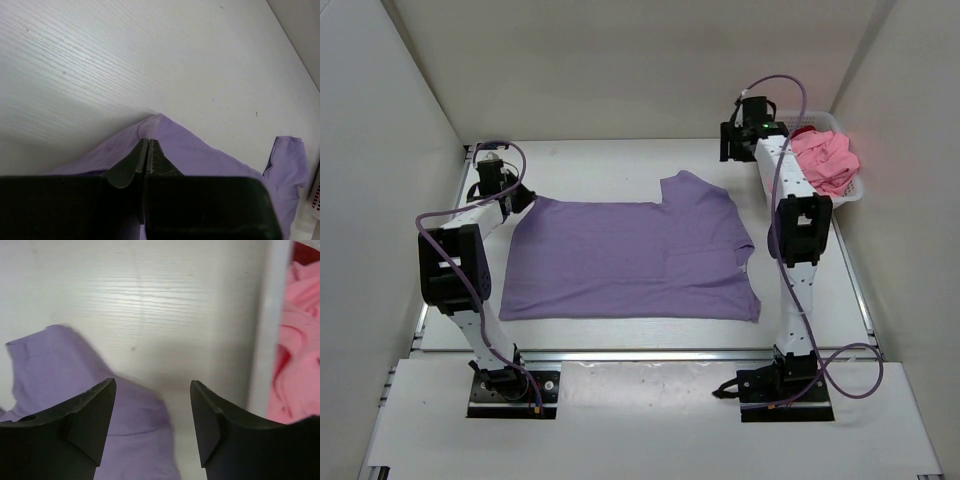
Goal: Fold and stack the t-shirts
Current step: Grap the side of the flattened tshirt furthest away from the robot with both arms
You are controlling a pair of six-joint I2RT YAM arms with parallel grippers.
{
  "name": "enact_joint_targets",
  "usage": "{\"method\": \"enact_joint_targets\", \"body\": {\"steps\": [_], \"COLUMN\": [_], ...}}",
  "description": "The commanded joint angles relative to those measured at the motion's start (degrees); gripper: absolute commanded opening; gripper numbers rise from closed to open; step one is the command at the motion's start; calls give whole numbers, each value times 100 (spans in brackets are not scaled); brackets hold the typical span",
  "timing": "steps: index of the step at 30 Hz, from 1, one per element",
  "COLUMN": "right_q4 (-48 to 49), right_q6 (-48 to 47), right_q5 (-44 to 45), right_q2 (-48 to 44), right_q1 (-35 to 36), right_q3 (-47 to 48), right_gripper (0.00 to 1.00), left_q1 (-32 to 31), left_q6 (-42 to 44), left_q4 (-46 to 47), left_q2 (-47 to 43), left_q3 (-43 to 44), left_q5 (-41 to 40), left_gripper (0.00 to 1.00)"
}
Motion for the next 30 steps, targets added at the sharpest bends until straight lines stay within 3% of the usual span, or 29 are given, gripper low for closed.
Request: {"method": "enact_joint_targets", "body": {"steps": [1, 10, 14, 15, 17, 19, 23, 25, 30], "right_q4": [-19, 34, 86, 69, 130, 17, -63, -63, -694], "right_q6": [34, 60, 42, 34, 69, 104, -9, -37, 104], "right_q5": [-881, -2032, -1893, -1927, -1954, -1718, -824, -112, 568], "right_q2": [270, 358, 481, 490, 525, 543, 79, -228, -556], "right_q1": [177, 212, 229, 229, 247, 299, 667, 1036, 1836], "right_q3": [-92, -373, -364, -356, -329, -233, -521, -811, -1076], "right_gripper": [61, 60, 60, 55, 30, 12, 0, 1, 0], "left_q1": [-7, 2, -6, -15, -24, -7, -50, -59, 28], "left_q6": [14, 31, 40, -3, 23, 14, 14, -3, -100], "left_q4": [126, 161, 179, 188, 179, 188, 171, 197, 319], "left_q2": [-135, -170, -196, -196, -205, -187, -170, -152, -187], "left_q3": [166, 79, 0, 0, -18, -9, -1, -9, -123], "left_q5": [52, 78, 113, 52, 52, 34, 60, 52, 183], "left_gripper": [0, 0, 0, 0, 0, 0, 0, 0, 0]}}
